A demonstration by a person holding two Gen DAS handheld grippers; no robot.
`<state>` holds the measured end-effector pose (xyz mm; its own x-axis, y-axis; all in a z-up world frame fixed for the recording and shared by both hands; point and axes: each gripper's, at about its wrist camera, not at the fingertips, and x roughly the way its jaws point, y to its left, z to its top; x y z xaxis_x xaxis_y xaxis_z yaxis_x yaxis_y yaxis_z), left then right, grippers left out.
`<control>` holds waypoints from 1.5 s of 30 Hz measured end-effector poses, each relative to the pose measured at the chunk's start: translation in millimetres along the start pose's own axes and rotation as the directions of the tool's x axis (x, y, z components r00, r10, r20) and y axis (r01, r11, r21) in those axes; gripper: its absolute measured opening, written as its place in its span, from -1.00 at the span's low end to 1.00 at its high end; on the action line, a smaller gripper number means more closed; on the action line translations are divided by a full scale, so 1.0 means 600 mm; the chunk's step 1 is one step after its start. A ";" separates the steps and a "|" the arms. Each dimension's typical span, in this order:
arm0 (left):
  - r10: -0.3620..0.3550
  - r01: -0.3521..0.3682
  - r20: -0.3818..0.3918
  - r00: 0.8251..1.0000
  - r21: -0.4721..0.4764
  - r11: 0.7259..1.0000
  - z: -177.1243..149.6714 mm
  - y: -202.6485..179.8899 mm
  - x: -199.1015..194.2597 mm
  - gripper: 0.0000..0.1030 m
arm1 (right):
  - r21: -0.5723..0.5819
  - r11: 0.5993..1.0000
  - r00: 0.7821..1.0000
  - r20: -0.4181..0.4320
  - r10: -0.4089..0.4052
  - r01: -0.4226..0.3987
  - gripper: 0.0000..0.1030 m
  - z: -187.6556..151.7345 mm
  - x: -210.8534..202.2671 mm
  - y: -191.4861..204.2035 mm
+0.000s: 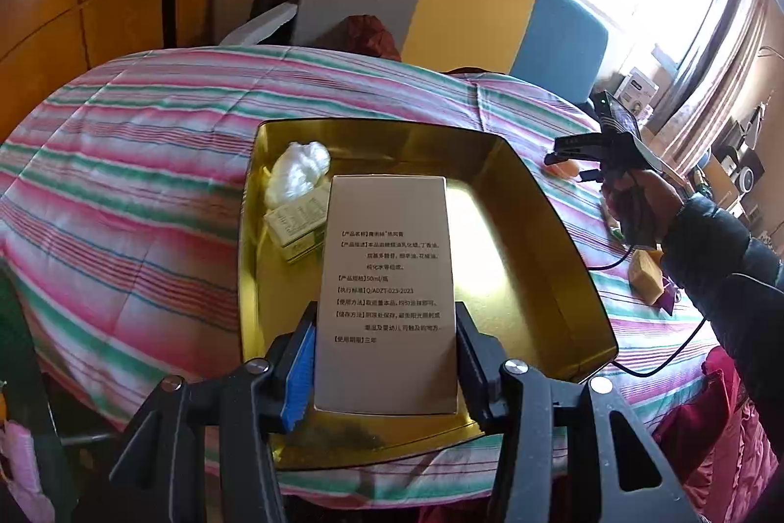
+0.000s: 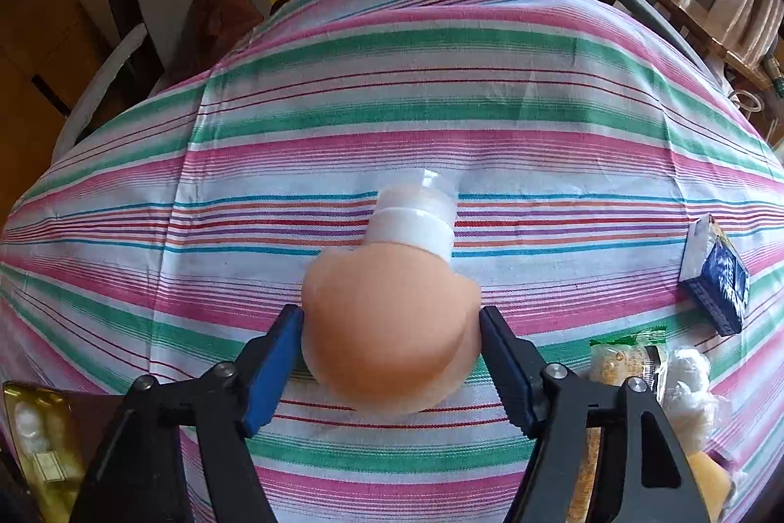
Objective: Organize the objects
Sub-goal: 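Carry the white box to the tray while the right gripper grasps the peach cup, then lower the white box into the tray and open the left gripper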
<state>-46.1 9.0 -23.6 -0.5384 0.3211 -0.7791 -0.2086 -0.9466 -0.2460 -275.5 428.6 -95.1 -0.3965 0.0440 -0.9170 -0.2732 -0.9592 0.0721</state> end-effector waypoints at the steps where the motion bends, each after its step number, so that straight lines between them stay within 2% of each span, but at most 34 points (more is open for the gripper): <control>1: 0.004 -0.004 0.000 1.000 -0.003 1.000 -0.001 0.002 -0.002 -0.03 | -0.019 1.000 1.000 0.000 0.002 -0.002 0.24 -0.005 -0.001 0.003; 6: 0.015 -0.015 0.000 1.000 -0.024 1.000 -0.009 0.011 -0.014 -0.03 | -0.112 0.993 0.999 0.038 0.033 -0.029 0.15 -0.044 -0.040 0.012; 13: 0.063 -0.065 -0.026 0.998 -0.062 0.996 -0.016 0.024 -0.020 -0.03 | -0.265 0.962 0.994 0.060 0.088 -0.069 0.14 -0.167 -0.113 0.021; 17: 0.081 -0.083 -0.042 0.996 -0.053 0.995 -0.017 0.023 -0.008 -0.03 | -0.297 0.951 0.993 0.054 0.104 -0.084 0.14 -0.229 -0.129 0.009; 23: 0.142 -0.142 -0.056 0.988 0.006 0.990 -0.002 0.008 0.023 -0.03 | -0.295 0.950 0.990 0.054 0.128 -0.107 0.14 -0.256 -0.126 -0.011; 34: 0.220 -0.219 -0.132 0.966 0.024 0.975 -0.018 0.007 0.084 -0.03 | -0.277 0.949 0.981 0.078 0.178 -0.150 0.14 -0.258 -0.129 -0.027; 45: 0.271 -0.269 -0.116 0.955 0.039 0.962 -0.017 -0.002 0.104 -0.02 | -0.276 0.949 0.980 0.080 0.180 -0.152 0.15 -0.260 -0.120 -0.029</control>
<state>-71.3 29.6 -77.7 -0.4764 0.0465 -0.8780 -0.0882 -0.9961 -0.0049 -105.6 398.5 -91.3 -0.5085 -0.1075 -0.8543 0.0429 -0.9941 0.0995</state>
